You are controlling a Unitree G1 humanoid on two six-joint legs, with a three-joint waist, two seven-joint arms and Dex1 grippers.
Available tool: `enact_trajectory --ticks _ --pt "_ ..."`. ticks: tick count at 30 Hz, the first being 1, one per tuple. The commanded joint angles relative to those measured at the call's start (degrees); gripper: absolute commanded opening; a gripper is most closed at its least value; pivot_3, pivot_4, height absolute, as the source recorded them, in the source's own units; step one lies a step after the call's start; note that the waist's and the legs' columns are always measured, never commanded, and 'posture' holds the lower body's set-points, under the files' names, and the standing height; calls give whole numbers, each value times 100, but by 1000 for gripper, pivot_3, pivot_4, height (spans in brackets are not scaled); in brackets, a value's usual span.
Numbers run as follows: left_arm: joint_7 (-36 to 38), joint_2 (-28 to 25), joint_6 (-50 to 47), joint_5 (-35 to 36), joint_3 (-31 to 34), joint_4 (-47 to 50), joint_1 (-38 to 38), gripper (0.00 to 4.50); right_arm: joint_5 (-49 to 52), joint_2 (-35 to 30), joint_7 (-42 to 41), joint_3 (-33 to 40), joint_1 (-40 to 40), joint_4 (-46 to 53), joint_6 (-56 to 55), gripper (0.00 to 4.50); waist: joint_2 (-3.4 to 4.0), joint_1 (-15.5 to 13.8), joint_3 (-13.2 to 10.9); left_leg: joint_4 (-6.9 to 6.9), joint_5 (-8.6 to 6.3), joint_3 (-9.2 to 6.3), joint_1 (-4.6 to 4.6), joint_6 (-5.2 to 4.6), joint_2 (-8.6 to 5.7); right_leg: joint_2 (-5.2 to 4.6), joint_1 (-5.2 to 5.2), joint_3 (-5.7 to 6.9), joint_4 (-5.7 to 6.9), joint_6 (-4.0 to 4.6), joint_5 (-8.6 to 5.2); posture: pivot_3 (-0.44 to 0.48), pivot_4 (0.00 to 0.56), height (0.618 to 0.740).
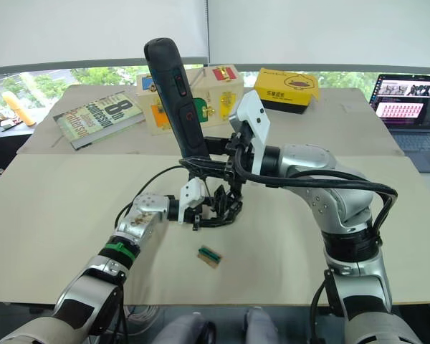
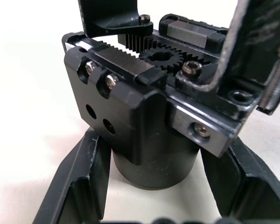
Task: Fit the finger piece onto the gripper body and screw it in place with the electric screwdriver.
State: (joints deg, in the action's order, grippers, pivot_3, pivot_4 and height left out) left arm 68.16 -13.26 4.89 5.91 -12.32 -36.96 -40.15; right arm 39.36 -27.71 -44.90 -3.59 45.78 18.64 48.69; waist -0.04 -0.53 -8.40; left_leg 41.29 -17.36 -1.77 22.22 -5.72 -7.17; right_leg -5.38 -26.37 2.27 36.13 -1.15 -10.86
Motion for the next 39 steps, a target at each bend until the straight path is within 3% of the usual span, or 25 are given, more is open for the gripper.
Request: enact_trajectory --ticks 1,17,39 --pt "-13 27 119 100 92 170 -172 2279 -1 -11 -71 149 226 138 -295 1892 0 0 0 0 0 0 0 0 0 0 0 0 0 0 0 0 150 740" --pt "-10 28 118 105 93 180 -163 2279 346 96 259 443 375 175 112 1892 0 -1 0 0 0 0 0 0 0 0 0 1 0 0 0 0 150 740" --pt "9 3 101 106 95 193 -175 2279 324 21 329 288 115 283 33 1892 0 2 0 0 0 0 0 0 0 0 0 1 0 0 0 0 150 740"
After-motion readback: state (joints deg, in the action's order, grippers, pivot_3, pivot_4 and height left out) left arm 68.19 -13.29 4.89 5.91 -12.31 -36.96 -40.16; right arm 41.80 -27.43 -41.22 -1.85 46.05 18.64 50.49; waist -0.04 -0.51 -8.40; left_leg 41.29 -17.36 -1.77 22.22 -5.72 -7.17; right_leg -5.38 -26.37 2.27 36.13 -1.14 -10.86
